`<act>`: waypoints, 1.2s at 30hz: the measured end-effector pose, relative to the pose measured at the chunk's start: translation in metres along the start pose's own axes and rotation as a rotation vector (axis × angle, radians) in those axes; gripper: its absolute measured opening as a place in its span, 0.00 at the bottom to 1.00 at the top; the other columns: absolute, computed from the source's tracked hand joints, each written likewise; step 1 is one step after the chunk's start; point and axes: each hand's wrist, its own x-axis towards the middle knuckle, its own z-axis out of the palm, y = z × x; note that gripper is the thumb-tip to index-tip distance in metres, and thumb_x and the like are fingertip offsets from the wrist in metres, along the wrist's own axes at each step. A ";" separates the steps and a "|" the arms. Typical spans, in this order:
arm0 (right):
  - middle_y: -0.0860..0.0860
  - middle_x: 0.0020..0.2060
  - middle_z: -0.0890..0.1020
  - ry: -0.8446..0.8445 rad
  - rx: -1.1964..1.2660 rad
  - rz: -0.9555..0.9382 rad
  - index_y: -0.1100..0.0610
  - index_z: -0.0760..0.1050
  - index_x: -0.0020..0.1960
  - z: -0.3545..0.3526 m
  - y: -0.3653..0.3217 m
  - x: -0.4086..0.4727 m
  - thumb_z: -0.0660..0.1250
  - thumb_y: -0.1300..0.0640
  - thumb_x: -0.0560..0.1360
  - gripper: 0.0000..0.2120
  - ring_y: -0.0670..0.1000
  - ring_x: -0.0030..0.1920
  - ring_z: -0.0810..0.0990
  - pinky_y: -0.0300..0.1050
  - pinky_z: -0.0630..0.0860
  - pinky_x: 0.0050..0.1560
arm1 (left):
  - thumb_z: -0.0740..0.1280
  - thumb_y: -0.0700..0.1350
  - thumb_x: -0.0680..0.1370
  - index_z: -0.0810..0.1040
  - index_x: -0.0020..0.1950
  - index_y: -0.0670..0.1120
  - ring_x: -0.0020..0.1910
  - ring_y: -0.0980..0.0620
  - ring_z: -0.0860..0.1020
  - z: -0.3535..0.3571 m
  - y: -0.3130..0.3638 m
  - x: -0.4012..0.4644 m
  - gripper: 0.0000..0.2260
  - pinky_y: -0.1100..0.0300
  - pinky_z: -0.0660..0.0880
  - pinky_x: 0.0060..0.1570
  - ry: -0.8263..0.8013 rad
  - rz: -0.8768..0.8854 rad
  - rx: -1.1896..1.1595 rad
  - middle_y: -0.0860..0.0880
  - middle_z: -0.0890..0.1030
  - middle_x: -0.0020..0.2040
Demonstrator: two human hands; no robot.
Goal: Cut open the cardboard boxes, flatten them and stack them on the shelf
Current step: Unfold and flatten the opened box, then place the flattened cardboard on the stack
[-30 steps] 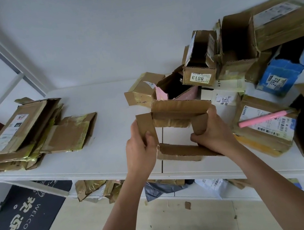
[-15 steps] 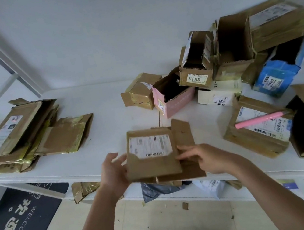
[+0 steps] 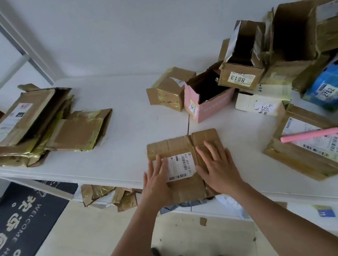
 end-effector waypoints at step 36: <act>0.56 0.72 0.62 0.213 0.866 0.006 0.49 0.59 0.77 -0.007 -0.206 0.090 0.72 0.52 0.76 0.35 0.55 0.67 0.71 0.51 0.76 0.63 | 0.64 0.41 0.81 0.55 0.68 0.60 0.47 0.59 0.80 -0.107 -0.115 0.018 0.24 0.62 0.78 0.42 0.839 -0.491 -1.521 0.55 0.80 0.48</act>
